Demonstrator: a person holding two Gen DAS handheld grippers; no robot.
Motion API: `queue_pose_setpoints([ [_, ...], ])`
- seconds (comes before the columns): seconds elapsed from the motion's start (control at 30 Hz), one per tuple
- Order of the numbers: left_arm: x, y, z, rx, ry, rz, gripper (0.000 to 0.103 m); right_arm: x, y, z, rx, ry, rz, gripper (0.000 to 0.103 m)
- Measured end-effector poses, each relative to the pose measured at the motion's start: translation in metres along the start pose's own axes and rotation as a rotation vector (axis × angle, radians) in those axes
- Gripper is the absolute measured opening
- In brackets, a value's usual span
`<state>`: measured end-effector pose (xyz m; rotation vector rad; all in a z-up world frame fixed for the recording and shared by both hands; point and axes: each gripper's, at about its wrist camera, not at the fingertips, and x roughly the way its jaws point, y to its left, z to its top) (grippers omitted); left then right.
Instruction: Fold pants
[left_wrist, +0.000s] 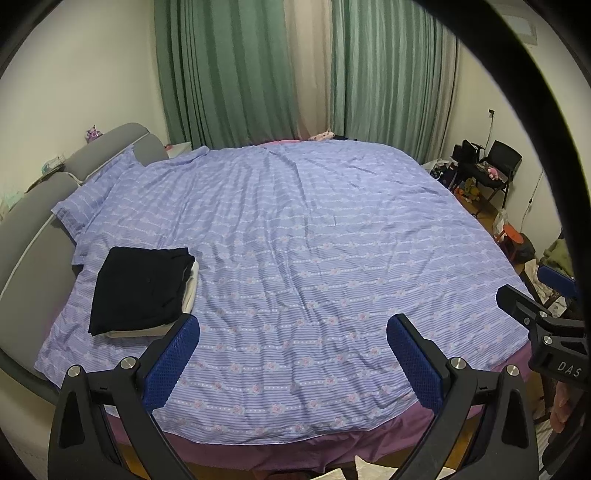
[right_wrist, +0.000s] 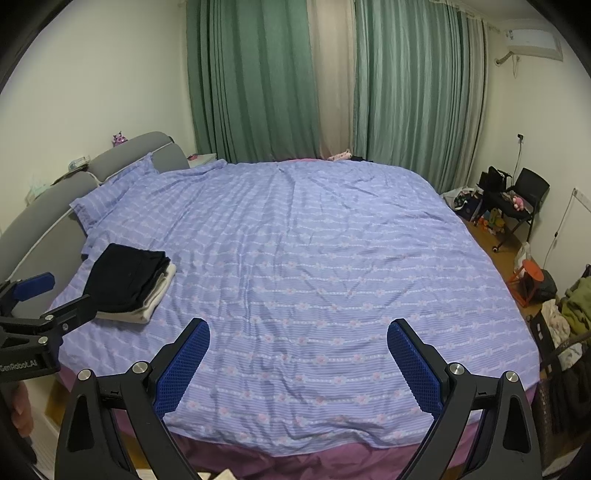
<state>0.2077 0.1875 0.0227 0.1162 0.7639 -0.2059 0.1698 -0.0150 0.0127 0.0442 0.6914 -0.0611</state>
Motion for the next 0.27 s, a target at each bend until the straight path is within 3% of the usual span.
queue_pose_setpoints([
  [0.27, 0.0051, -0.0035, 0.0006, -0.015, 0.020, 0.000, 0.103, 0.0063, -0.0021, 0.0015, 0.001, 0.020, 0.003, 0.097],
])
